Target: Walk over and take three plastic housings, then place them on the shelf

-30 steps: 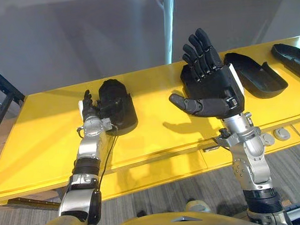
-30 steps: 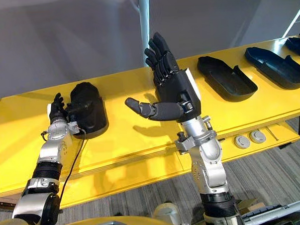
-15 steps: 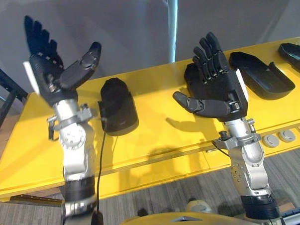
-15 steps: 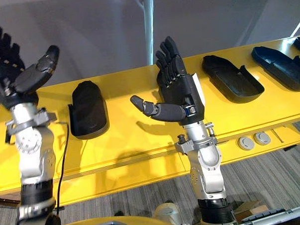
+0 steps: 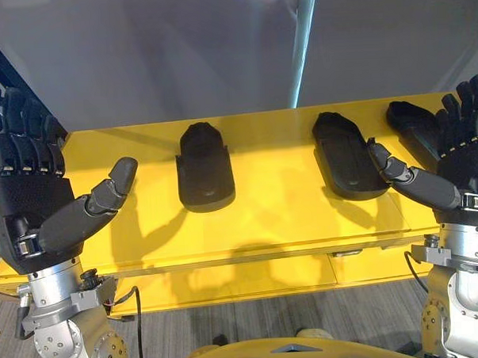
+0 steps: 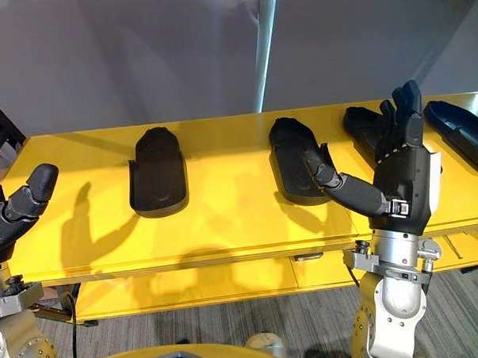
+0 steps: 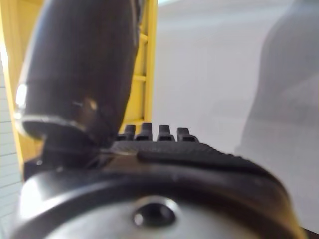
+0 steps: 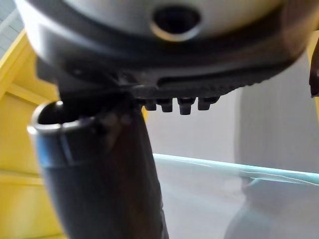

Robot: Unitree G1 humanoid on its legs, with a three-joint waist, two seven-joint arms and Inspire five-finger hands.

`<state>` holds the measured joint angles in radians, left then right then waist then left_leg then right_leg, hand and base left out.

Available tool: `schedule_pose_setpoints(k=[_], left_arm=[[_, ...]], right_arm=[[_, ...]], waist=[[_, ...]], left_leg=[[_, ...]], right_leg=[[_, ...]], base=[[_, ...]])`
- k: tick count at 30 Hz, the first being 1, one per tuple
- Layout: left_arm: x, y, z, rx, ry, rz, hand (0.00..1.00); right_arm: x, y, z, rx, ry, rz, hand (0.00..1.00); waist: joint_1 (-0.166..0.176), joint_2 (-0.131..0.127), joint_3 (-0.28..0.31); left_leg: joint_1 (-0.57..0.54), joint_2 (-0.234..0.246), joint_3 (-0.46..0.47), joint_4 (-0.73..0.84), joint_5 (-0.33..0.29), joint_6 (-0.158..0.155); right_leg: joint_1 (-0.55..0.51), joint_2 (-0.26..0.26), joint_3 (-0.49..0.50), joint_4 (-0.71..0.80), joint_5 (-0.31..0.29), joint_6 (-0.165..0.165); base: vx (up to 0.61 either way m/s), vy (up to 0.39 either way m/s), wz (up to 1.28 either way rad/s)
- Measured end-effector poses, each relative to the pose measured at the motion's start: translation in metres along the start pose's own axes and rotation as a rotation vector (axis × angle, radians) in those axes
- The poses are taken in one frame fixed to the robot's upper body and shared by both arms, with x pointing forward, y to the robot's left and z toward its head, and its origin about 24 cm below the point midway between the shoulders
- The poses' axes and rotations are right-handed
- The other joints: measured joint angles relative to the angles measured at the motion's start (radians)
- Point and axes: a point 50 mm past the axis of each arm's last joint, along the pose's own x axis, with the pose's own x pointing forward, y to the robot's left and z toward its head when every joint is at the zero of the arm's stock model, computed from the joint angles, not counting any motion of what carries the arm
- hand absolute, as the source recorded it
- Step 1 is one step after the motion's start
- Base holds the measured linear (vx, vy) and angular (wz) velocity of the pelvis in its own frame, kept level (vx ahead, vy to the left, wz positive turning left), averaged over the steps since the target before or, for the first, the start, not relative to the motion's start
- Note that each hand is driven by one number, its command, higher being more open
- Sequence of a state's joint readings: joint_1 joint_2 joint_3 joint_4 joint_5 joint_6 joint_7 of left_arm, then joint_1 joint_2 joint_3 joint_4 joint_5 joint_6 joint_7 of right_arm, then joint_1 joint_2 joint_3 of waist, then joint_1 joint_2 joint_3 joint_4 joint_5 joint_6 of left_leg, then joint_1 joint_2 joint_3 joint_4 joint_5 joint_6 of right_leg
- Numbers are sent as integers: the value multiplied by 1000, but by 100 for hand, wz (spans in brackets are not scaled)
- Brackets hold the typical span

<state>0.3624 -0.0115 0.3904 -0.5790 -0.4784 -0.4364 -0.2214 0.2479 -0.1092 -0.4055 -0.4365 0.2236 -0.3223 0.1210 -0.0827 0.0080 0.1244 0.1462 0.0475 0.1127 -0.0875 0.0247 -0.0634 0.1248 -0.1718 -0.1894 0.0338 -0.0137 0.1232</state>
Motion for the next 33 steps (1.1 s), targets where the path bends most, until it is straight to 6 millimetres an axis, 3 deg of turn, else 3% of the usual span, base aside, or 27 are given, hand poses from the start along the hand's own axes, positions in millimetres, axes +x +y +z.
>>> schedule_pose_setpoints(k=[8, 11, 19, 25, 29, 33], left_arm=[[-2, 2, -2, 10, 12, 70, 100], [0, 3, -4, 53, 32, 121, 100], [-11, 14, -45, 150, 270, 272, 100], [-7, 18, -51, 183, 291, 248, 100], [-1, 25, -75, 152, 389, 178, 100], [-4, 28, -99, 84, 526, 140, 100]], right_arm=[[-8, 0, -2, 15, 8, -44, 100], [-9, -2, -1, 3, 4, -88, 100], [-14, -3, -3, -6, 29, -133, 100], [-14, -2, -2, -9, 17, -101, 100], [-11, -3, 1, -27, -9, -72, 100], [-6, -6, 3, -71, -25, -24, 100]], waist=[[-3, 3, 35], [-5, 4, 58], [-9, 11, 103], [-22, 19, 108], [-36, 46, 119], [-51, 58, 125]], left_leg=[[-7, 0, 0, 0, -3, 6], [-68, 1, 0, 20, -1, 9], [-103, 4, 30, 93, -33, 5], [-99, 4, 57, 142, -79, -2], [-93, 15, 123, 160, -97, 9], [-85, 17, 139, 163, -94, 4]], right_leg=[[-8, -1, 1, 5, 0, 0], [-63, -3, 1, 19, 0, -1], [-81, -16, 24, 36, 1, 0], [-62, -20, 45, 37, 0, -1], [-57, -22, 61, 37, -1, -1], [-59, -20, 80, 39, -3, -2]], base=[[-1, 0, 0], [-24, -1, 8], [35, 22, -4], [3, 34, -9], [-42, 14, -8], [-16, 8, -11]])
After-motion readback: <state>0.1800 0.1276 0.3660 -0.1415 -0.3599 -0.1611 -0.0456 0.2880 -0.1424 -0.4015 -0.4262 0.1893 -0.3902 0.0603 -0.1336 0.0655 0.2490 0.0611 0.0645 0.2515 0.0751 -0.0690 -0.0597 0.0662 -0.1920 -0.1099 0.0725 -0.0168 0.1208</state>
